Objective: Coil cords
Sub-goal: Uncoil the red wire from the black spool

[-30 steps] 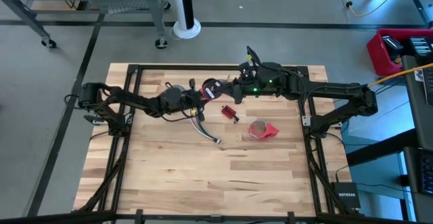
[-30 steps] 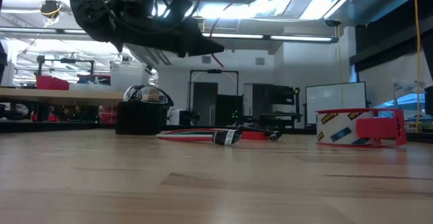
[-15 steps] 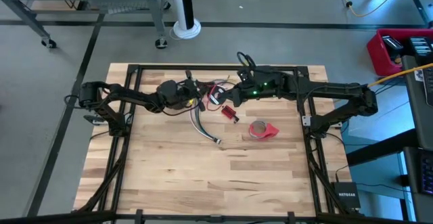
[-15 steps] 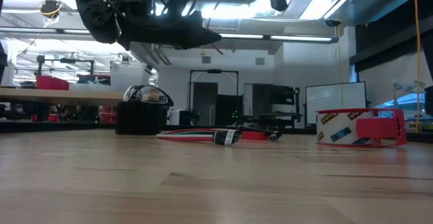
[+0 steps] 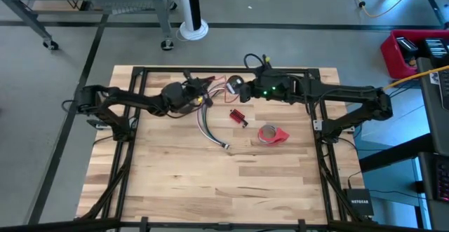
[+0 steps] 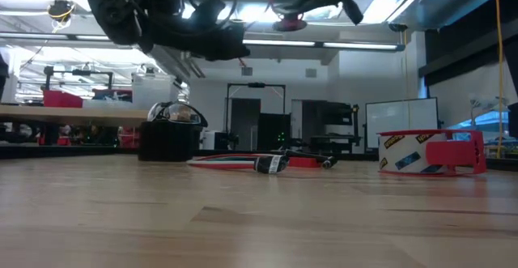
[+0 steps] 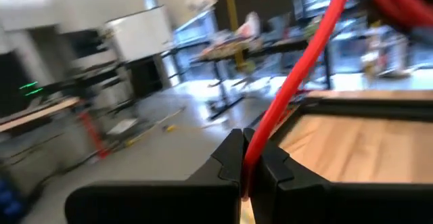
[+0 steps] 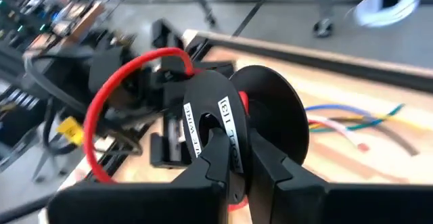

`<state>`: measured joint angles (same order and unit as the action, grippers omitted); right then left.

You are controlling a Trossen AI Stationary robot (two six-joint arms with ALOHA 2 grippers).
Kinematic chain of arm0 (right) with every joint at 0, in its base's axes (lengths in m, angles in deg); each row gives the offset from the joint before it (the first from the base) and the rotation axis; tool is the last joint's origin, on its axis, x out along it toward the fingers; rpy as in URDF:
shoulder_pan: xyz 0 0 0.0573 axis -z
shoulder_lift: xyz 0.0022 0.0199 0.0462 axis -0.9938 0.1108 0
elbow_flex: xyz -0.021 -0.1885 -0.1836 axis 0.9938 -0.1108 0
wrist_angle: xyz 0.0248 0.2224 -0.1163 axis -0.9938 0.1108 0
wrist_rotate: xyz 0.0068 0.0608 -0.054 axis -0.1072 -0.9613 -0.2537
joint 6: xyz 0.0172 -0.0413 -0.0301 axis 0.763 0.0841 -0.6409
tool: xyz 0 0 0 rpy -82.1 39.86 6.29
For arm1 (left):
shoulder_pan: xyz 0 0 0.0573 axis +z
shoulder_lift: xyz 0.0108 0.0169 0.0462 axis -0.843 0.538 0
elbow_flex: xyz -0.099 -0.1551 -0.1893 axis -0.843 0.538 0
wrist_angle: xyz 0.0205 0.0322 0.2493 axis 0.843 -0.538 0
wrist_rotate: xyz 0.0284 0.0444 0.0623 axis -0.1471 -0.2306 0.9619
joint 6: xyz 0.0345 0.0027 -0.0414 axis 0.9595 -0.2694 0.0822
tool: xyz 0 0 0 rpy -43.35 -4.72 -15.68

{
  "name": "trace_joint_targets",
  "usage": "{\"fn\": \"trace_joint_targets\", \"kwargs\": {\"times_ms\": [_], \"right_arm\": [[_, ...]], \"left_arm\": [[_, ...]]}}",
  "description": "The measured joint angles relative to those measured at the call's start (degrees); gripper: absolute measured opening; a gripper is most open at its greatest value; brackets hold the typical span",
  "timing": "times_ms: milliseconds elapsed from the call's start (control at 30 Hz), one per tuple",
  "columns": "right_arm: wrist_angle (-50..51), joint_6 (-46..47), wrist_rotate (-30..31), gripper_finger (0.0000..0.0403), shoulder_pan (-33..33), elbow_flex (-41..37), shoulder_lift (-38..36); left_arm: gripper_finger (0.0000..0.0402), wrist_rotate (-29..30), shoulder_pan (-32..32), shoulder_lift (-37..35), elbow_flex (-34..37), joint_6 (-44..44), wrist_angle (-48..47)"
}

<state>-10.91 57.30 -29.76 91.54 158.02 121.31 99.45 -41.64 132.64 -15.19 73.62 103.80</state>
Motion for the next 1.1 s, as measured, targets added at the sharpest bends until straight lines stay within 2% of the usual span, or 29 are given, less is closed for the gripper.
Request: {"fn": "trace_joint_targets", "kwargs": {"times_ms": [267, 367, 600, 833, 933, 1100], "right_arm": [[-1.8, -3.0, 10.8, 0.0023, 0.0, 0.0, -3.6], [-3.6, -4.6, 11.5, 0.0023, 0.0, 0.0, -3.5], [-9.9, -7.4, 11.5, 0.0023, 0.0, 0.0, -3.1], [-13.0, -8.8, 9.0, 0.0023, 0.0, 0.0, -3.1], [-12.8, -8.8, 8.7, 0.0023, 0.0, 0.0, -3.1], [-12.5, -8.9, 8.7, 0.0023, 0.0, 0.0, -3.1]], "left_arm": [[0.0000, 1.9, -0.9, -5.1, 0.0, -8.2, -24.5], [0.0000, -0.1, -2.6, -4.9, 0.0, -11.7, -30.0], [0.0001, -10.2, -7.1, -4.6, 0.0, -16.2, -29.7], [0.0022, -19.9, -10.1, -2.8, 0.0, -20.2, -28.0], [0.0045, -21.8, -11.2, -1.1, 0.0, -23.7, -25.0], [0.0108, -21.9, -11.8, 1.7, 0.0, -29.0, -22.0]]}}
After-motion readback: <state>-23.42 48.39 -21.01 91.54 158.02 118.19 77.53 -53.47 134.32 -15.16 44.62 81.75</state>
